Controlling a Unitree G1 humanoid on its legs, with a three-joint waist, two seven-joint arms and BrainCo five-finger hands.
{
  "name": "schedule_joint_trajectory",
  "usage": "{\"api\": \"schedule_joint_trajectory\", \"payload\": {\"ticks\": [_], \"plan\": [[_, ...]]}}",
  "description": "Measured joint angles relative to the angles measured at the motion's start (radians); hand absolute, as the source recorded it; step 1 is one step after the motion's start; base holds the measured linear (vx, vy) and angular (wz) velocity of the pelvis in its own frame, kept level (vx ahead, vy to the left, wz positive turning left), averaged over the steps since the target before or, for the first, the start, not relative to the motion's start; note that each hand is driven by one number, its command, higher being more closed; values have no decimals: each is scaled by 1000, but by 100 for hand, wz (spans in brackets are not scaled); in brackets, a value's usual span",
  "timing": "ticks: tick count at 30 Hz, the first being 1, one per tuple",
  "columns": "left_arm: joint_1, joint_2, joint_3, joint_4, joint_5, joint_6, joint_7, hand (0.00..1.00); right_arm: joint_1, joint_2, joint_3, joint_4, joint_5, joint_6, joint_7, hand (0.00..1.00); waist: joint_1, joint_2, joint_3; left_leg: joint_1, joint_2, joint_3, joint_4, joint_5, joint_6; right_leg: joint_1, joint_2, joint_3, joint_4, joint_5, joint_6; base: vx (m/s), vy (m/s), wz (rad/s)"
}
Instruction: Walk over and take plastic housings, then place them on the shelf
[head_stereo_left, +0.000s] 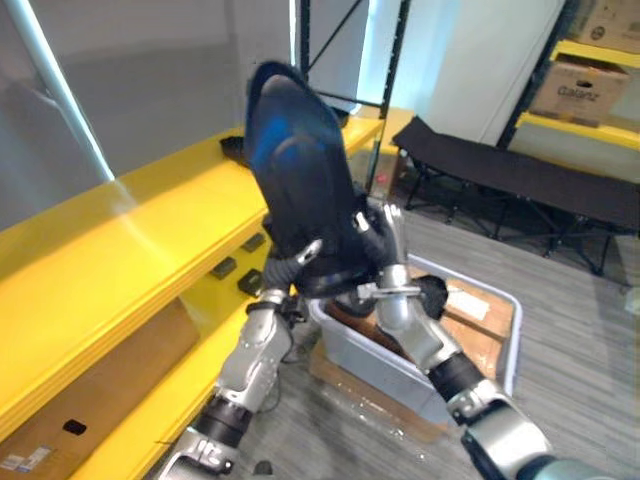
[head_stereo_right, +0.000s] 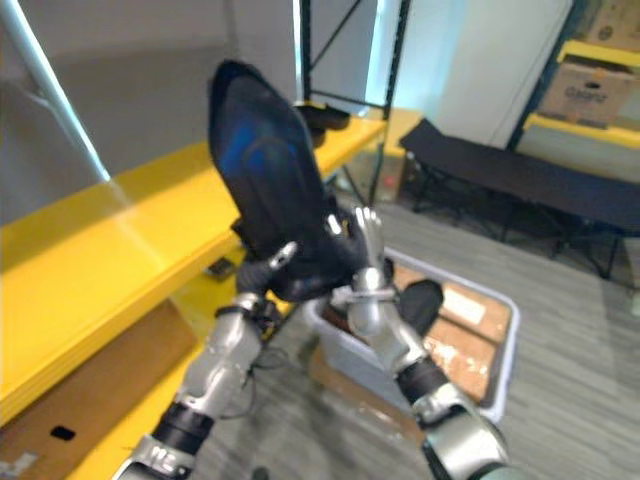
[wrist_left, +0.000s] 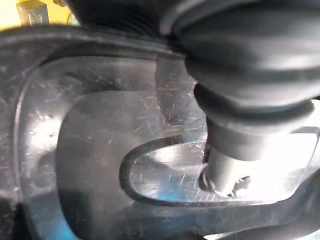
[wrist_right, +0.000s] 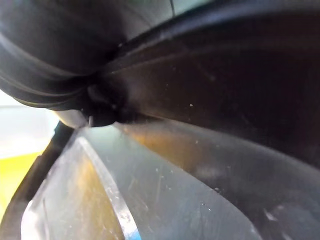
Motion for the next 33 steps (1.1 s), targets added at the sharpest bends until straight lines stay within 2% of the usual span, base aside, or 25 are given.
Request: {"api": "schedule_joint_trajectory", "payload": {"ticks": [3,5,7,10,11,14,19,20,22,23,25,27,29,33], "plan": [[19,-1,-7,0,1,-30,18,100,40,11,-1,-23,6,0,0,100,-2,1,1,-30,-1,13,5,-1,-1,-50,-6,18,37,-12,-1,-23,9,-14],[15,-6,-11,0,1,-58,38,100,49,13,-3,-35,8,0,0,100,-10,1,18,-64,-2,12,24,1,-1,-113,-21,20,119,-41,-7,-12,13,9],[-22,-10,-7,0,22,-88,61,100,20,18,-21,-41,6,0,-3,100,-18,-5,120,-144,-10,-8,174,-42,9,-182,-68,30,279,-94,-8,-55,24,17],[-71,-11,4,0,31,-116,71,100,-30,20,-32,-42,-3,0,-28,100,-4,-3,206,-228,-13,-14,299,-91,19,-263,-102,52,405,-150,-10,-149,18,2],[-76,-11,4,0,31,-121,71,100,-35,20,-32,-42,-4,0,-33,0,-4,-2,217,-233,-14,-17,311,-100,22,-268,-105,52,416,-159,-11,-146,8,7],[-89,-12,10,-1,39,-137,71,100,-25,28,-26,-63,-5,-6,-42,0,-4,0,239,-262,-16,-30,356,-125,19,-282,-113,55,443,-184,-8,-86,15,7],[-140,-47,54,-59,71,-220,73,100,19,48,1,-67,0,-21,-41,0,-8,9,250,-280,-16,-32,412,-158,30,-282,-118,64,459,-194,-3,0,23,0],[-140,-51,58,-93,111,-236,83,100,19,46,-1,-74,9,-45,-41,0,-8,14,256,-279,-18,-29,415,-161,32,-283,-118,69,458,-195,-3,5,39,-2],[-139,-51,65,-116,138,-237,97,100,20,43,-8,-86,40,-70,-27,0,-9,16,257,-279,-18,-28,415,-163,31,-282,-119,71,457,-195,-2,5,17,-1],[-139,-56,69,-137,201,-236,136,100,34,41,-13,-114,125,-100,50,0,-8,16,257,-279,-17,-30,420,-166,26,-280,-117,71,458,-195,-6,0,0,0],[-139,-62,85,-159,245,-235,166,100,62,36,-17,-139,181,-113,120,0,-8,16,257,-279,-16,-32,434,-170,23,-274,-116,70,459,-195,-6,33,8,2],[-127,-74,134,-199,332,-231,204,100,152,16,-66,-230,331,-147,284,0,-12,19,260,-278,-6,-37,462,-195,21,-252,-103,69,453,-191,2,46,11,0],[-104,-72,187,-219,400,-225,235,100,218,-9,-133,-306,424,-155,381,0,-21,19,265,-276,8,-38,490,-223,20,-227,-87,68,433,-188,6,33,37,-8],[-17,-40,267,-231,563,-169,323,100,343,-33,-311,-471,660,-227,507,0,-32,12,268,-272,36,-32,533,-270,23,-185,-46,90,371,-189,12,29,45,-13]]}}
